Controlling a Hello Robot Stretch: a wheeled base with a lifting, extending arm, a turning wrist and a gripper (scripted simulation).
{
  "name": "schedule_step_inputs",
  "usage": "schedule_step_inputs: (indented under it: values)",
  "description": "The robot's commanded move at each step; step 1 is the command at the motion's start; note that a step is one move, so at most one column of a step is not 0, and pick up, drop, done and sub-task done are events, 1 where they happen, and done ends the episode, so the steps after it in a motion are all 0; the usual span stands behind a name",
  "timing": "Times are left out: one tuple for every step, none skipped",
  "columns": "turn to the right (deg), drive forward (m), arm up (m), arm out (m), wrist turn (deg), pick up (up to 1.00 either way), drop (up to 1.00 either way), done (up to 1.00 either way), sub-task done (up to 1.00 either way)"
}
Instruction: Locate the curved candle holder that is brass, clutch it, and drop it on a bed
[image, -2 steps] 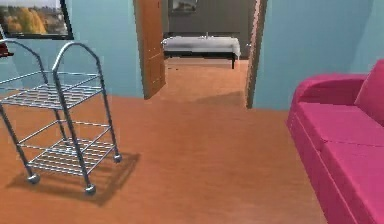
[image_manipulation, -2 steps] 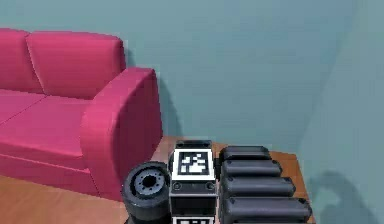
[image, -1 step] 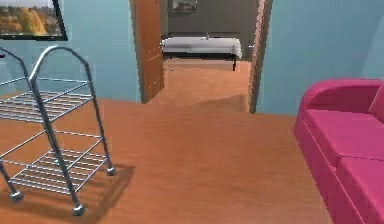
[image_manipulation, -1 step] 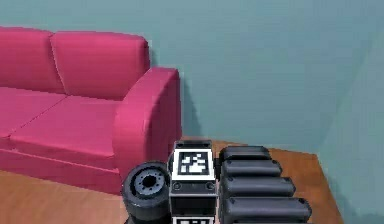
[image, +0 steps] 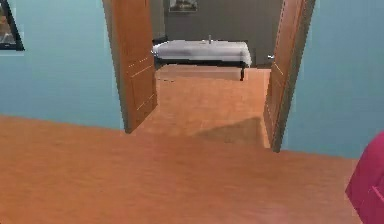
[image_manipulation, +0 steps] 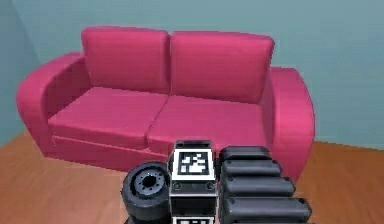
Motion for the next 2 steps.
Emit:
schedule_step_inputs:
  values:
    - [0.0,1.00,0.00,0.00,0.0,0.00,0.00,0.00,0.00]
    - [0.0,1.00,0.00,0.00,0.0,0.00,0.00,0.00,0.00]
